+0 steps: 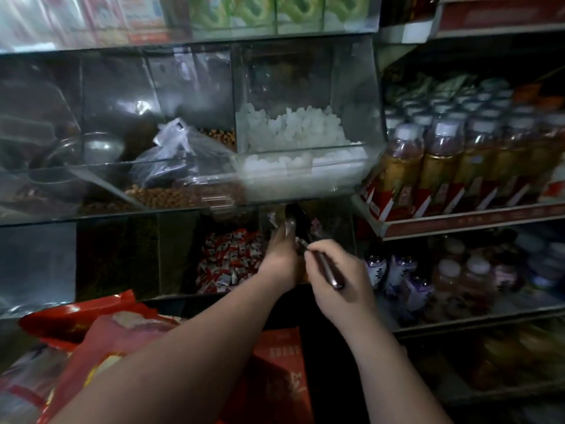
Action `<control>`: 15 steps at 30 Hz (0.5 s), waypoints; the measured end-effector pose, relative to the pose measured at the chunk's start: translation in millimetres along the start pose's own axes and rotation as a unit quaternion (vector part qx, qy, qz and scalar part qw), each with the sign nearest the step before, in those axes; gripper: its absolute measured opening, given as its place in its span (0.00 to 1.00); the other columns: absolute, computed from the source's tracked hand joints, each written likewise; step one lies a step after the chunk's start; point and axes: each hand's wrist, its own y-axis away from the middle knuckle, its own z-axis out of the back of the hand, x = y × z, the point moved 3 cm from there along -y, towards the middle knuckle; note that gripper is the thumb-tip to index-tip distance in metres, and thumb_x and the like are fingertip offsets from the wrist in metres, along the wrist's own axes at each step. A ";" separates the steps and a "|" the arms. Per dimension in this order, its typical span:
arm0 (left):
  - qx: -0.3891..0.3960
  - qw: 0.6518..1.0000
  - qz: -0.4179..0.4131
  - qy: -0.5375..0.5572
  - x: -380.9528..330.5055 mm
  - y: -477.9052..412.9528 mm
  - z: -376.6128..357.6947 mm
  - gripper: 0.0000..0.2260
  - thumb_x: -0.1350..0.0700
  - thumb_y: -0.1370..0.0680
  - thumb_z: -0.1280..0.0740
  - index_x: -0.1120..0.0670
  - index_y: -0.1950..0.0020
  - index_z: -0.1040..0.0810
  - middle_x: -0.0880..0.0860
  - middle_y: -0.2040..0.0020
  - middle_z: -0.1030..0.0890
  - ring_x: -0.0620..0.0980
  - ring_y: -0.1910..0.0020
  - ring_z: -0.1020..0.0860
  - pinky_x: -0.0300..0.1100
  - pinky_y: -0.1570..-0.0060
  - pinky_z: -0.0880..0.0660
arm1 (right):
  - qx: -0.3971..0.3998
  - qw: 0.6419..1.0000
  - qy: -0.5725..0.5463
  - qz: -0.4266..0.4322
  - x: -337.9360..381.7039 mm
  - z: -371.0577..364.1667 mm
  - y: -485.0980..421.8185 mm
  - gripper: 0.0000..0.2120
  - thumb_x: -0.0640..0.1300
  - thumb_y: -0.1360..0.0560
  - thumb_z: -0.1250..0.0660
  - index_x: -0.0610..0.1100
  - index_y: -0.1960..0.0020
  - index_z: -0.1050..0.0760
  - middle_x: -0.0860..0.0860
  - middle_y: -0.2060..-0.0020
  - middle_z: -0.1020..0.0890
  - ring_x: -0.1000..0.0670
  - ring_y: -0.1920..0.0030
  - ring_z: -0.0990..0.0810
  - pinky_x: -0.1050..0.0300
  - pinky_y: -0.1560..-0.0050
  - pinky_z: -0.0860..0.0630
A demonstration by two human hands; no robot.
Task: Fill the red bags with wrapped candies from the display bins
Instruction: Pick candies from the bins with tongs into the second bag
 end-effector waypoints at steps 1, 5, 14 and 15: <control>0.003 1.000 0.000 0.011 2.1 3.0 -3.7 0.29 0.58 0.17 0.38 0.59 0.19 0.47 0.60 0.19 0.46 0.59 0.21 0.46 0.48 0.23 0.46 | 0.013 0.999 0.046 0.024 -4.1 -2.5 -1.7 0.03 0.51 0.21 0.32 0.53 0.48 0.21 0.51 0.59 0.16 0.48 0.58 0.16 0.47 0.58 0.19; -0.002 0.992 -0.020 0.127 5.4 18.4 -10.2 0.24 0.61 0.19 0.35 0.61 0.23 0.36 0.63 0.26 0.33 0.60 0.26 0.34 0.52 0.26 0.37 | -0.016 0.992 0.103 0.071 -7.0 3.0 4.0 0.13 0.59 0.22 0.37 0.53 0.47 0.19 0.53 0.55 0.15 0.49 0.55 0.16 0.49 0.57 0.19; -0.090 0.952 -0.017 0.292 -24.0 64.4 24.7 0.18 0.61 0.18 0.40 0.55 0.28 0.27 0.56 0.30 0.25 0.53 0.29 0.28 0.50 0.29 0.33 | -0.062 0.988 -0.087 0.109 52.9 37.1 52.2 0.03 0.58 0.21 0.32 0.62 0.49 0.20 0.58 0.62 0.15 0.54 0.66 0.14 0.52 0.67 0.18; -0.092 0.951 -0.025 0.295 -23.1 75.6 29.1 0.19 0.60 0.18 0.39 0.54 0.27 0.27 0.54 0.29 0.26 0.51 0.28 0.29 0.50 0.28 0.34 | -0.060 0.987 -0.093 0.117 63.7 41.8 57.4 0.04 0.59 0.21 0.32 0.61 0.49 0.20 0.58 0.63 0.15 0.54 0.66 0.14 0.52 0.68 0.18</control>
